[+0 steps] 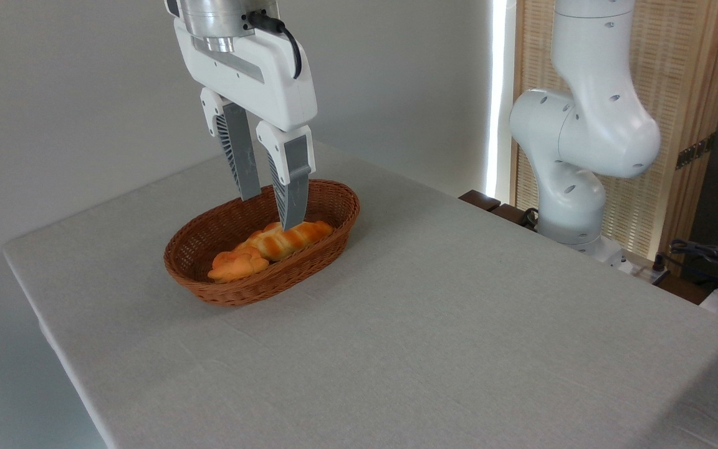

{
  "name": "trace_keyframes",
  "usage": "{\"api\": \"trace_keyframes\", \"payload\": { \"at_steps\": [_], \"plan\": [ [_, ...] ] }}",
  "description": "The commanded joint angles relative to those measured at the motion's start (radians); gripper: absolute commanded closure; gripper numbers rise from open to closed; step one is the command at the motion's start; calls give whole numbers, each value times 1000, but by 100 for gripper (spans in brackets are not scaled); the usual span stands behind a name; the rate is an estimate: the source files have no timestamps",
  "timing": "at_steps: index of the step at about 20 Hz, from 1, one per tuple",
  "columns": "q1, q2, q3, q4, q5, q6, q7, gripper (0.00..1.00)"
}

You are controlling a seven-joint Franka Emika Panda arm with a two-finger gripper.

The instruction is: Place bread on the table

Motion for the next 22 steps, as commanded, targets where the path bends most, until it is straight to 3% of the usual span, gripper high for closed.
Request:
{"api": "trace_keyframes", "payload": {
  "at_steps": [1, 12, 19, 22],
  "plan": [
    [2, -3, 12, -1, -3, 5, 13, 0],
    [2, -3, -5, -1, -9, 13, 8, 0],
    [2, 0, -110, -27, -12, 91, 7, 0],
    [4, 0, -198, -95, -12, 166, 4, 0]
  ]
}}
